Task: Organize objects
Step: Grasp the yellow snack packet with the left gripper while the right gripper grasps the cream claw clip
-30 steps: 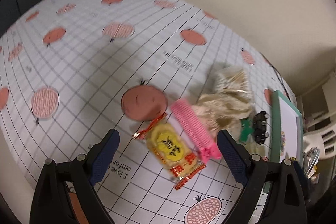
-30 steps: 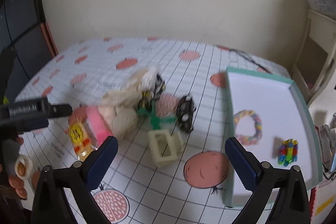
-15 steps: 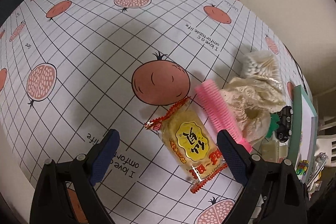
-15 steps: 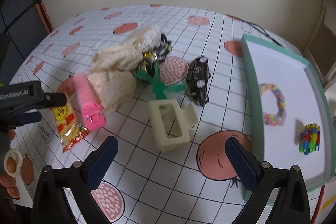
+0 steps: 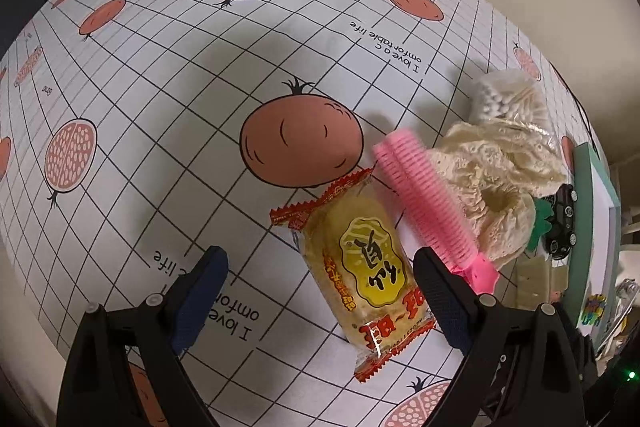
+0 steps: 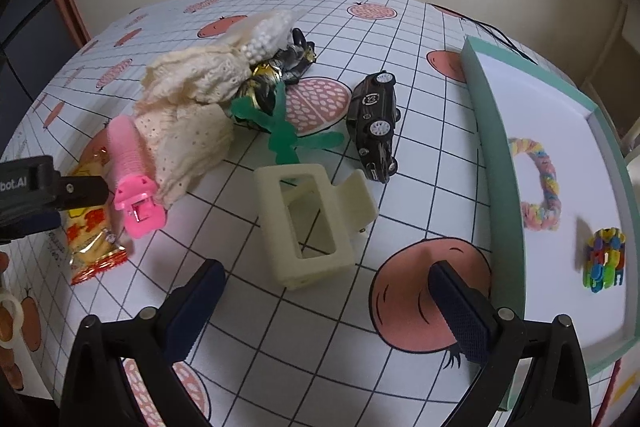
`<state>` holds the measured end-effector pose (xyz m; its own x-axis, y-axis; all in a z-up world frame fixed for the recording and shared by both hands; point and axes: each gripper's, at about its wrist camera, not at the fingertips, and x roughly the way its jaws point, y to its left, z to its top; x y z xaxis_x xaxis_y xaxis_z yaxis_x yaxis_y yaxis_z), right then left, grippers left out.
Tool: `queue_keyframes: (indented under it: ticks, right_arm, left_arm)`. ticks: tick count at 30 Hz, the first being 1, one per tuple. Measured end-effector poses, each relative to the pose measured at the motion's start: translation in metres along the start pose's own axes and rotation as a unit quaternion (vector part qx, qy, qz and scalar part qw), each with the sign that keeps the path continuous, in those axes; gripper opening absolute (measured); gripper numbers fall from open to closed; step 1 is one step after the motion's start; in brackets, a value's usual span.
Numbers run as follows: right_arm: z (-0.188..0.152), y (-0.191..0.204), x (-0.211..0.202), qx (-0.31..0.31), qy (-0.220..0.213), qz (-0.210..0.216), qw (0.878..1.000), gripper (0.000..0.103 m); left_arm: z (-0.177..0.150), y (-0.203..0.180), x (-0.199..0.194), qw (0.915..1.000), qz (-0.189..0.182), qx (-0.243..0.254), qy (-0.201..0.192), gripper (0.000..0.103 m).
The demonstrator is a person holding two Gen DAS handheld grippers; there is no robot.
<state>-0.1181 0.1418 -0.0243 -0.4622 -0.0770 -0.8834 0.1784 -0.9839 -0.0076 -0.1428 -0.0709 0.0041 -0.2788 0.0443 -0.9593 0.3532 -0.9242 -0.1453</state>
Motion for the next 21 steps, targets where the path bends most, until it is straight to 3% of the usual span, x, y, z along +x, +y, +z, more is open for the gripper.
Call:
queue_keyframes:
  ticks: [11, 21]
  right_arm:
    - [0.005, 0.003, 0.002, 0.003, 0.008, 0.000, 1.000, 0.103]
    - [0.012, 0.003, 0.008, 0.010, 0.014, -0.004, 1.000, 0.102]
  left_arm:
    - [-0.005, -0.009, 0.002, 0.9990, 0.029, 0.032, 0.003, 0.094]
    - [-0.006, -0.007, 0.000, 0.9989, 0.025, 0.039, 0.005, 0.094]
